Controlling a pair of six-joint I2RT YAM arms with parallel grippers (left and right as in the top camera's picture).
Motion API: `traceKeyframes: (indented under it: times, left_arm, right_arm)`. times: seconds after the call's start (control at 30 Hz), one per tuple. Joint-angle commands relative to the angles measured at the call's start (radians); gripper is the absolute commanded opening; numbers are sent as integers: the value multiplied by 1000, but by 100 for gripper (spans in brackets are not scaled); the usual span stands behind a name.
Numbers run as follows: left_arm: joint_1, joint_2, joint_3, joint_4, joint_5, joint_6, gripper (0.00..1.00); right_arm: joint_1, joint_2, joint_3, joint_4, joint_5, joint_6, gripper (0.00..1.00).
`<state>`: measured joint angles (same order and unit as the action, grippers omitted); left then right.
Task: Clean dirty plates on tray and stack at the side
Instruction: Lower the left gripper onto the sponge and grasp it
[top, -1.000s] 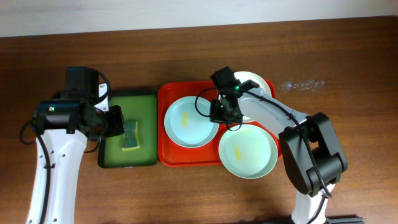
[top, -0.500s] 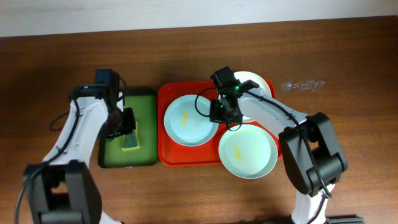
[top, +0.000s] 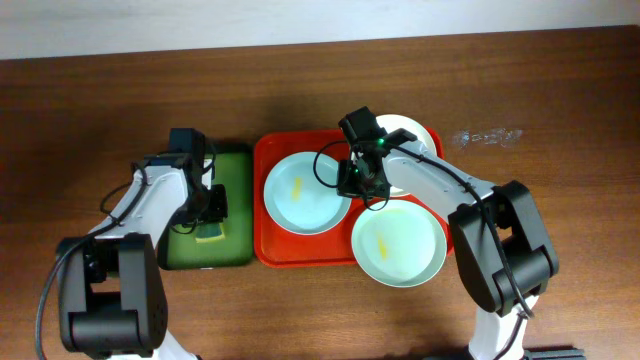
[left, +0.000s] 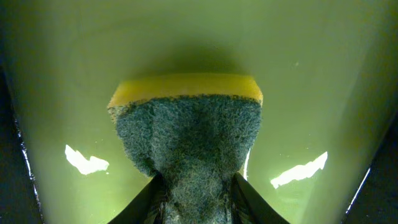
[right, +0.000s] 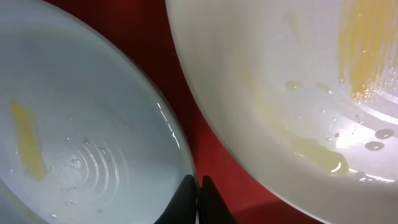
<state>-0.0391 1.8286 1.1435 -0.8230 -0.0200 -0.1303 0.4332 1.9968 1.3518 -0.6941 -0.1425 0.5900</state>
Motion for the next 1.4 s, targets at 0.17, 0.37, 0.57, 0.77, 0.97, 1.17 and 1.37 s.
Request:
traceKeyframes:
  times: [0.17, 0.37, 0.57, 0.77, 0.97, 1.17, 1.37]
  left_arm:
    - [-2, 10, -37, 20, -10, 16, 35]
    - [-2, 10, -6, -2, 16, 15, 33]
    - [1, 9, 49, -62, 23, 11, 36]
    - [37, 10, 48, -82, 24, -37, 37]
    - [50, 10, 48, -83, 50, -37, 30]
    - [50, 10, -4, -22, 50, -37, 15]
    - [50, 9, -37, 9, 50, -35, 0]
  right_arm:
    - [5, 6, 14, 2, 24, 2, 4]
    - [5, 6, 14, 2, 24, 2, 4]
    - [5, 6, 13, 2, 24, 2, 4]
    - [5, 6, 13, 2, 24, 2, 5]
    - [5, 6, 13, 2, 24, 2, 4]
    - [5, 6, 13, 2, 24, 2, 5]
    - [5, 6, 13, -3, 24, 2, 5]
